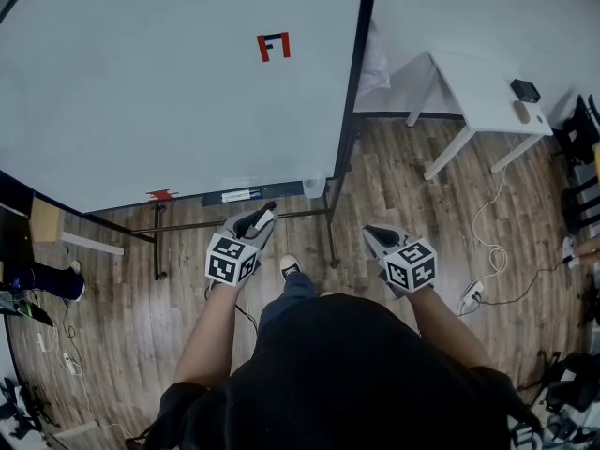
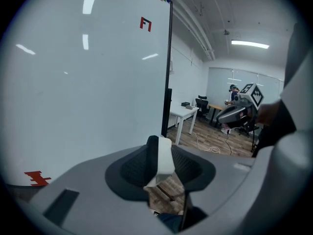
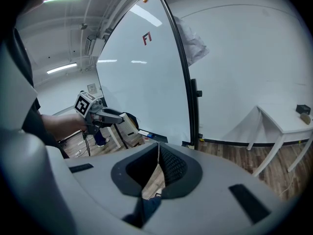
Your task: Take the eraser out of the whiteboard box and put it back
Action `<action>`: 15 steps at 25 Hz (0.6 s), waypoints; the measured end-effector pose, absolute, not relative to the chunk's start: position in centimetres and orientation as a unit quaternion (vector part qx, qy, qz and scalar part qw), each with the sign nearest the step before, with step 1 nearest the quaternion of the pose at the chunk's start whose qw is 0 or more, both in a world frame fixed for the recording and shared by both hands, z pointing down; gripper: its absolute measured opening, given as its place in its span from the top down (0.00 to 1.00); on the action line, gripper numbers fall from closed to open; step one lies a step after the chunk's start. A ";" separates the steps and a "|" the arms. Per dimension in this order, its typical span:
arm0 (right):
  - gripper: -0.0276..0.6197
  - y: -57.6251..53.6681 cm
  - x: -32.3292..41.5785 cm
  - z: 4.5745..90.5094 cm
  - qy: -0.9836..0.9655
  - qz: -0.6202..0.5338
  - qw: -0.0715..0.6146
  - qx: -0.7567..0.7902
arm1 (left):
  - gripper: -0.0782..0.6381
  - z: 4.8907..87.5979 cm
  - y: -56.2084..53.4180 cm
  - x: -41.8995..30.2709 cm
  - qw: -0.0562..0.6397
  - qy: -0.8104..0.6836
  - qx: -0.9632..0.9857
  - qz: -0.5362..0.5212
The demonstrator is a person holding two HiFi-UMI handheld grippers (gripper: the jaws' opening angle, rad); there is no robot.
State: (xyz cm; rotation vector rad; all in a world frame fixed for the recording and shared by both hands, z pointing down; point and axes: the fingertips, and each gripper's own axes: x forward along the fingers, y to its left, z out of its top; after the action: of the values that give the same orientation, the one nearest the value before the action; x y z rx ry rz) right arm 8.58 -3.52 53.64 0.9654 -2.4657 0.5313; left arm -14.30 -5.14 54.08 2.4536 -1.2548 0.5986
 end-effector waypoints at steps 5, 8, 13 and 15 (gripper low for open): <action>0.95 -3.2 8.7 53.5 -0.891 0.191 0.219 0.350 | 0.67 53.8 -4.9 -14.3 0.159 -0.439 0.859 0.207; 0.95 -3.4 8.7 53.4 -0.890 0.191 0.218 0.351 | 0.67 53.6 -5.2 -14.2 0.158 -0.439 0.860 0.207; 0.95 -3.5 8.8 53.8 -0.889 0.195 0.219 0.353 | 0.67 53.7 -5.9 -13.6 0.158 -0.433 0.863 0.208; 0.95 -3.7 8.9 53.9 -0.887 0.197 0.219 0.354 | 0.67 53.8 -6.4 -13.3 0.157 -0.429 0.864 0.209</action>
State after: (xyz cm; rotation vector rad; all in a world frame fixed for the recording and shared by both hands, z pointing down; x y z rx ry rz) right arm 8.94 -3.70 53.92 0.9795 -2.4554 0.5464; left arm -13.33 -6.37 53.81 2.4728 -1.2288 0.5982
